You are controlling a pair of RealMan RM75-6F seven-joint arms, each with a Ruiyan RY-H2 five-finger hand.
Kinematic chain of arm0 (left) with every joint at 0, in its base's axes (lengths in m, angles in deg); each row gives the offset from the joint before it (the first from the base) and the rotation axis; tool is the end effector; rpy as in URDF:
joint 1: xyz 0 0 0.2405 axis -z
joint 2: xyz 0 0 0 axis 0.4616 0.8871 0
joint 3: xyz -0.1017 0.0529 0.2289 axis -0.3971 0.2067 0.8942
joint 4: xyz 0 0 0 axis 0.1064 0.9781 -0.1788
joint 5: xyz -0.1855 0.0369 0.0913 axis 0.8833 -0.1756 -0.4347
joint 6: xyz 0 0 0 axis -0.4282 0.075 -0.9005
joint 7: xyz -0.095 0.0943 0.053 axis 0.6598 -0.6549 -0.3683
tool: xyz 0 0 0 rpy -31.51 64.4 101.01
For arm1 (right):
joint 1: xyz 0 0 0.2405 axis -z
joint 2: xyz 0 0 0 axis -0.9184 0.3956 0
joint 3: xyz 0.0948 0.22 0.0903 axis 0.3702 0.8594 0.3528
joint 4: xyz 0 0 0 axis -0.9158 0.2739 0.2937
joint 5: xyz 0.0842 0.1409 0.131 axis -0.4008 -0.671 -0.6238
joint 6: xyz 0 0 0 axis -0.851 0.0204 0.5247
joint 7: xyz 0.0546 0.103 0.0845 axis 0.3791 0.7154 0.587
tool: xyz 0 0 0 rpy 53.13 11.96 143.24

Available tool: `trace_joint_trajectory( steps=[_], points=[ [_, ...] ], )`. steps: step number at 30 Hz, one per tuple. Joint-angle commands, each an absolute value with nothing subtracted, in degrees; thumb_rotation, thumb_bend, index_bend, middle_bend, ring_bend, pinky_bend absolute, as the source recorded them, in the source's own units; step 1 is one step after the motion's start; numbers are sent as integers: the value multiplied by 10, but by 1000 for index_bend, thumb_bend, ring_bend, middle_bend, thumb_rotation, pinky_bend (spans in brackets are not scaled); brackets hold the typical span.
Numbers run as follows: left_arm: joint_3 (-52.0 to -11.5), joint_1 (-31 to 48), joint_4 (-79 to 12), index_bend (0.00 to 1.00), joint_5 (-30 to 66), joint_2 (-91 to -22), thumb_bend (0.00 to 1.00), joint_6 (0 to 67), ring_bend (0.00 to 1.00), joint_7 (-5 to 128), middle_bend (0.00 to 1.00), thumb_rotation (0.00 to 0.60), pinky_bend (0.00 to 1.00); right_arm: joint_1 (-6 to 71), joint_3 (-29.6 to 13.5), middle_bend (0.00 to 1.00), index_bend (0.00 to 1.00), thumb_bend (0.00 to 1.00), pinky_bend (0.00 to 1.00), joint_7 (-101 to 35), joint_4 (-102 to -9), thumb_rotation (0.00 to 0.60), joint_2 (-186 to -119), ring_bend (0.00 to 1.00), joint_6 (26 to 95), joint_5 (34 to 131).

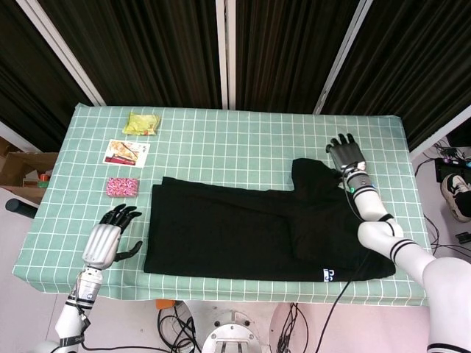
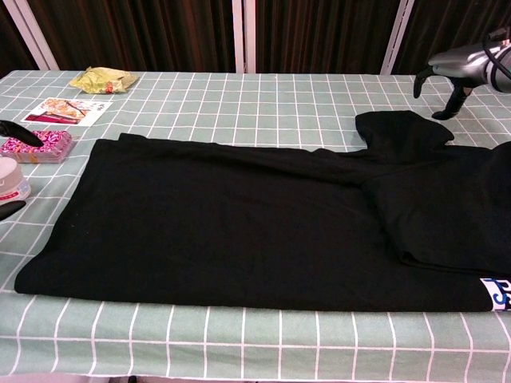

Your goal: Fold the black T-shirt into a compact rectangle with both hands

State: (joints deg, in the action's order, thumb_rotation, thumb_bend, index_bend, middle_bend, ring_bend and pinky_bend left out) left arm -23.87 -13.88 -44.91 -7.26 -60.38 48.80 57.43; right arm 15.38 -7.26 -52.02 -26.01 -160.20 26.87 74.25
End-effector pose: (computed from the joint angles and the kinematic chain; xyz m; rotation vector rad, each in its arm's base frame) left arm -0.2592 0.2096 0.0234 -1.5400 -1.0460 -1.0716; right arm -0.2484 -0.4663 0.0413 1.7251 -0.8622 0.4323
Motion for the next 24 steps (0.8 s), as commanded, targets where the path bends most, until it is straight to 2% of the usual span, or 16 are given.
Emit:
trace_joint_trajectory(
  steps=[1,5,8,18,24],
  points=[
    [-239,-140,-444,243,-72,-608,261,487,98,578,157,535,204,188,-83,149,343,190,70,-485,-303,600,-1567,0,296,768],
    [-240,-139,-440,243,-73,-613,261,484,98,580,156,530,204,225,-100,147,355,181,64,-436,-347,600,-1529,0,324,817],
    [-242,-135,-440,243,-74,-616,262,479,97,580,155,525,203,237,-115,143,360,181,58,-418,-339,600,-1530,0,343,854],
    [-249,-131,-453,242,-69,-612,261,474,98,579,151,519,202,220,-129,144,387,182,55,-342,-215,600,-1621,0,363,937],
    [-249,-136,-455,242,-61,-605,261,472,97,590,150,519,202,215,-147,157,441,272,55,-287,-140,600,-1671,0,380,983]
  ],
)
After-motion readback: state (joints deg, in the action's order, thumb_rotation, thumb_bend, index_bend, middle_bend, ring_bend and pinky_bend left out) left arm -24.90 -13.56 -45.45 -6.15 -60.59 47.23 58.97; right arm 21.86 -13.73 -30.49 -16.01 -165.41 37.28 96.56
